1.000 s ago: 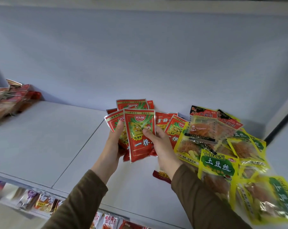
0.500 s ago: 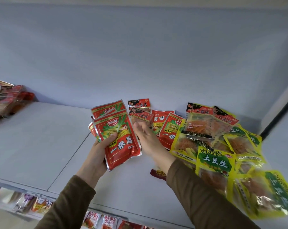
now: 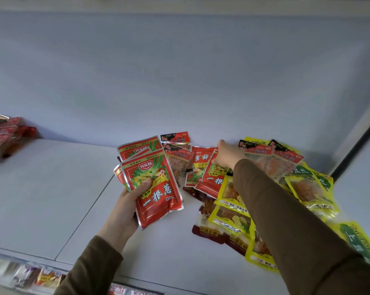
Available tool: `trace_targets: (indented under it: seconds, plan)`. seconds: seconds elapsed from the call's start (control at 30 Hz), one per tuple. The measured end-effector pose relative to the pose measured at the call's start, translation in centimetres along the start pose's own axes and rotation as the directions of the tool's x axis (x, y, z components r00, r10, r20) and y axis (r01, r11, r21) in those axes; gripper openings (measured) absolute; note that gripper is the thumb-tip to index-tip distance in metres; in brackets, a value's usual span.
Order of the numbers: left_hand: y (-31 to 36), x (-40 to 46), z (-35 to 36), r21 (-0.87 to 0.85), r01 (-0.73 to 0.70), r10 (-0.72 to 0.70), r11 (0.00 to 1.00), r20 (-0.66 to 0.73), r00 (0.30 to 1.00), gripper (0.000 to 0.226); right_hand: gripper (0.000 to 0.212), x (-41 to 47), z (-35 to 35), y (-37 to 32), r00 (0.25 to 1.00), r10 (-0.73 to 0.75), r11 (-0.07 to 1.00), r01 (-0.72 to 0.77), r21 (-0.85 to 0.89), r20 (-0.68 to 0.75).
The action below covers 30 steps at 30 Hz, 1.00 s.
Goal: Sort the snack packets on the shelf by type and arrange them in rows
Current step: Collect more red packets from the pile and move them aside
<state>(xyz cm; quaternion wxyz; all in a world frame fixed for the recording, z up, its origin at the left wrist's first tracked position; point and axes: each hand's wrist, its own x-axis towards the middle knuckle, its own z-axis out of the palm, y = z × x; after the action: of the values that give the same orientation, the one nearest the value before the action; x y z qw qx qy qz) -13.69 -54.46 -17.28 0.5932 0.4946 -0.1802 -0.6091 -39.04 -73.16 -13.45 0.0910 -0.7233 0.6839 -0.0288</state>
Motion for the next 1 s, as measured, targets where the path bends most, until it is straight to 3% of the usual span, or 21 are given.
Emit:
trace_targets:
  seconds: [0.1,0.27,0.4,0.53,0.73,0.87,0.93,1.0]
  plan:
    - [0.0,0.2,0.2,0.003,-0.001,0.001,1.0,-0.003,1.0,0.059,0.053,0.9,0.9,-0.3,0.999,0.036,0.95,-0.04,0.311,0.018]
    - [-0.1,0.5,0.2,-0.004,0.0,-0.001,1.0,-0.013,1.0,0.056,0.035,1.5,2.1,-0.2,0.992,0.078,0.859,-0.015,0.511,-0.102]
    - [-0.1,1.0,0.0,0.004,0.001,-0.001,1.0,-0.005,1.0,0.056,0.034,2.2,0.6,0.6,0.996,0.05,0.703,0.018,0.711,-0.074]
    - [-0.2,1.5,0.1,0.011,0.002,-0.002,1.0,-0.002,1.0,0.056,0.005,1.9,-2.1,1.9,0.991,0.042,0.476,0.091,0.875,-0.126]
    - [-0.2,2.1,0.6,0.025,-0.007,0.007,1.0,0.007,1.0,0.058,0.013,-0.6,-6.9,2.1,0.964,0.003,0.244,0.258,0.935,-0.267]
    - [-0.2,2.2,1.2,0.017,-0.017,0.017,1.0,0.0,1.0,0.056,0.009,-2.4,-9.2,2.0,0.944,-0.117,0.008,0.312,0.95,-0.309]
    - [-0.3,2.0,1.6,0.017,-0.019,0.018,1.0,0.02,1.0,0.055,0.011,-3.3,-9.5,1.2,0.93,-0.216,-0.028,0.298,0.954,-0.297]
    - [-0.4,1.7,2.0,0.012,-0.003,0.003,1.0,0.033,0.999,0.053,0.015,-4.0,-8.6,-0.2,0.919,-0.319,0.054,0.264,0.963,-0.234]
